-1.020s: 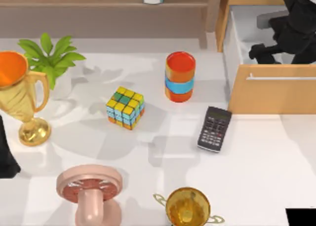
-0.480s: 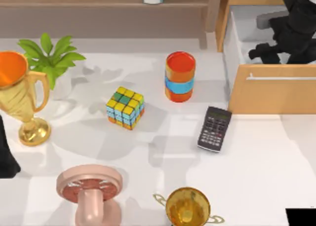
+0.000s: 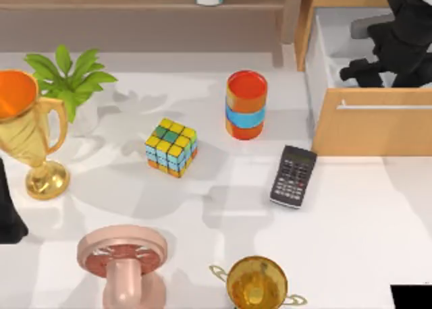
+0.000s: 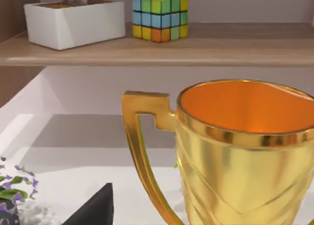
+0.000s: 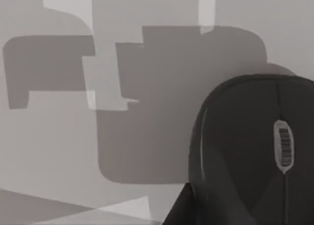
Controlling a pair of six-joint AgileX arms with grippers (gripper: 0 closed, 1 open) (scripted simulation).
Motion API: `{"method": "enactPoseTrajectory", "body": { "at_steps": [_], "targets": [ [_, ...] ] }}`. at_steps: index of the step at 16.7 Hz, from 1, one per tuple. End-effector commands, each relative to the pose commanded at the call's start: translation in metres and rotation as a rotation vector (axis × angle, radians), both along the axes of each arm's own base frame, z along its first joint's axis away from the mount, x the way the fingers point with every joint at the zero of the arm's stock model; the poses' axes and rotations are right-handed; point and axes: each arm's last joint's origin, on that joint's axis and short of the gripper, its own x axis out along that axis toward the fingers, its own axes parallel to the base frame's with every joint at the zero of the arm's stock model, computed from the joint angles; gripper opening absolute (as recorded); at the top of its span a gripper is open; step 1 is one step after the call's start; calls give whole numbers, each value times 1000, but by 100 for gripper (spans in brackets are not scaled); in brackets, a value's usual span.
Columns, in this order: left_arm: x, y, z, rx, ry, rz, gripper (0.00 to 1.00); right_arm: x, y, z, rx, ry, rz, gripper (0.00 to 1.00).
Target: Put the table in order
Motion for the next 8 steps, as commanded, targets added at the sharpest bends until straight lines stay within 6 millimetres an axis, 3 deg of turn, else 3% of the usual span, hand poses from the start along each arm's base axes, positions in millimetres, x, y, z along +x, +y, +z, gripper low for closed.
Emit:
{"method": "enactPoseTrajectory", "body": {
  "at_steps": [4, 8],
  "targets": [
    [0, 0, 0, 0, 0, 0, 100, -6, 2, 31, 8, -60, 12, 0],
    [0, 0, 0, 0, 0, 0, 100, -28, 1, 81, 23, -162, 9, 0]
  ]
}}
